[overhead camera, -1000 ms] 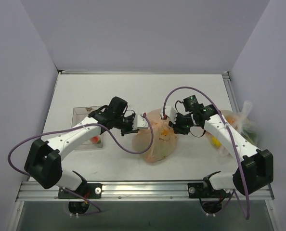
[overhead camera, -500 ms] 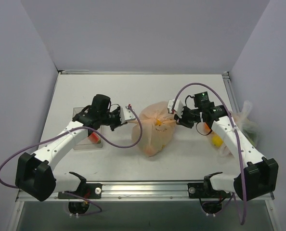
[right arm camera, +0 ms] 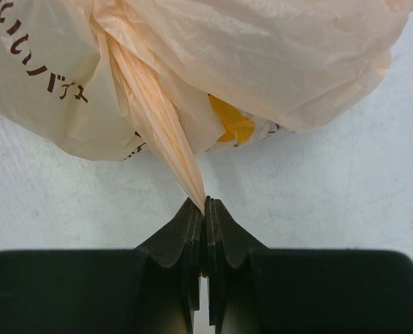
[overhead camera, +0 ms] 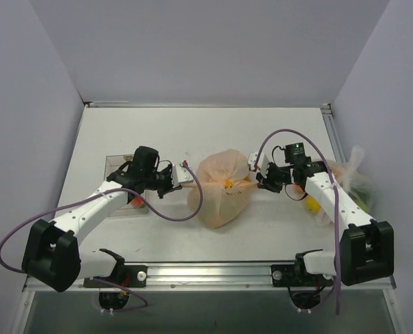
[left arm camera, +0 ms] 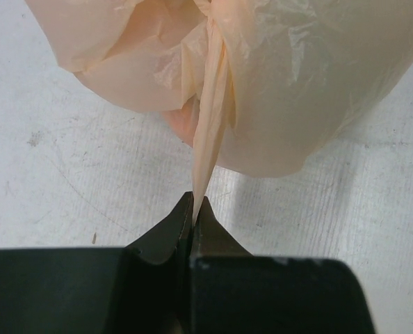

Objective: Place the fake fruits into the plastic bag and tie a complex knot

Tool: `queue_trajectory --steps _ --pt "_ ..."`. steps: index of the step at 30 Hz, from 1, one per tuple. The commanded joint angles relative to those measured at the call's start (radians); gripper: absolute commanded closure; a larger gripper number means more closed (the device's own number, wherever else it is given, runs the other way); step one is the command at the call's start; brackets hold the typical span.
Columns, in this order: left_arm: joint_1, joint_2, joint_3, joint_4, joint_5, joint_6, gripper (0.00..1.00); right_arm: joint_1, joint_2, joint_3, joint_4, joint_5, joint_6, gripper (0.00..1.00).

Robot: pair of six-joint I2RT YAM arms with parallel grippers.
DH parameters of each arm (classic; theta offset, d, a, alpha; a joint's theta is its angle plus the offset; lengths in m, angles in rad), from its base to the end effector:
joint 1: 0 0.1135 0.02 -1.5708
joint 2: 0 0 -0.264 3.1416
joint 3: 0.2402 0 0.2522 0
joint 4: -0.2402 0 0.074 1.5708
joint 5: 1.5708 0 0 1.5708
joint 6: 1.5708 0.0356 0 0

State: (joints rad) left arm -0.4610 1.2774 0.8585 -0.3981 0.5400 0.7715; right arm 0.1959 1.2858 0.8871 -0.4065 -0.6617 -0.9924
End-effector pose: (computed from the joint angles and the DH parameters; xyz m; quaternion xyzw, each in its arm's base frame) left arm 0.2277 -0.1336 0.2452 0.5981 0.6745 -0.1902 0.3888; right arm 0.2562 0.0731 0.2534 -0.5917 0.6590 0.1408 0.4425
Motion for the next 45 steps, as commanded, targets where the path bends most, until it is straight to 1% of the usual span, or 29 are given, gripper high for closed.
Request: queue_trajectory --steps 1,4,7,8,11,15,18,24,27,29,31,34,36,40,42,43,45 --pt "0.11 0.008 -0.03 -0.137 -0.221 0.031 1.0 -0.141 0.02 -0.053 -0.042 0.363 -0.052 1.0" --pt "0.113 0.022 -0.032 -0.128 -0.225 0.034 1.0 -0.167 0.032 -0.051 -0.028 0.363 -0.058 1.0" --pt "0.114 0.023 0.014 -0.148 -0.219 0.025 1.0 -0.182 0.029 -0.002 -0.038 0.361 -0.032 1.0" --pt "0.114 0.016 0.054 -0.159 -0.209 0.023 1.0 -0.184 0.014 0.019 -0.049 0.349 -0.025 1.0" --pt "0.114 -0.01 0.12 -0.211 -0.167 0.015 1.0 -0.193 -0.015 0.093 -0.113 0.326 -0.009 1.0" --pt "0.11 -0.027 0.22 -0.295 -0.106 0.009 1.0 -0.231 -0.055 0.119 -0.205 0.317 -0.051 1.0" --pt "0.107 -0.041 0.232 -0.331 -0.098 0.017 1.0 -0.274 -0.092 0.098 -0.236 0.315 -0.106 1.0" --pt "0.091 -0.058 0.182 -0.343 -0.072 0.017 1.0 -0.395 -0.137 0.038 -0.276 0.3 -0.198 1.0" --pt "0.064 -0.035 0.14 -0.308 -0.069 -0.014 1.0 -0.443 -0.117 0.015 -0.273 0.297 -0.225 1.0" --pt "0.035 -0.001 0.104 -0.23 -0.071 -0.055 1.0 -0.455 -0.097 0.0 -0.27 0.287 -0.224 1.0" --pt "-0.046 0.026 0.085 -0.168 -0.081 -0.115 1.0 -0.455 -0.089 -0.019 -0.269 0.28 -0.216 1.0" --pt "-0.123 0.071 0.054 -0.078 -0.086 -0.199 1.0 -0.446 -0.091 -0.037 -0.264 0.277 -0.212 1.0" --pt "-0.131 0.115 0.06 -0.059 -0.077 -0.233 1.0 -0.447 -0.092 -0.042 -0.259 0.29 -0.209 1.0" --pt "-0.136 0.16 0.083 -0.062 -0.097 -0.23 1.0 -0.461 -0.111 -0.05 -0.264 0.304 -0.215 1.0" --pt "-0.136 0.158 0.094 -0.065 -0.095 -0.245 0.94 -0.46 -0.126 -0.045 -0.275 0.309 -0.21 1.0" --pt "-0.136 0.155 0.103 -0.065 -0.084 -0.251 0.92 -0.46 -0.129 -0.036 -0.282 0.309 -0.207 0.98" --pt "-0.136 0.14 0.114 -0.068 -0.081 -0.276 0.8 -0.46 -0.131 -0.001 -0.296 0.306 -0.178 0.97"
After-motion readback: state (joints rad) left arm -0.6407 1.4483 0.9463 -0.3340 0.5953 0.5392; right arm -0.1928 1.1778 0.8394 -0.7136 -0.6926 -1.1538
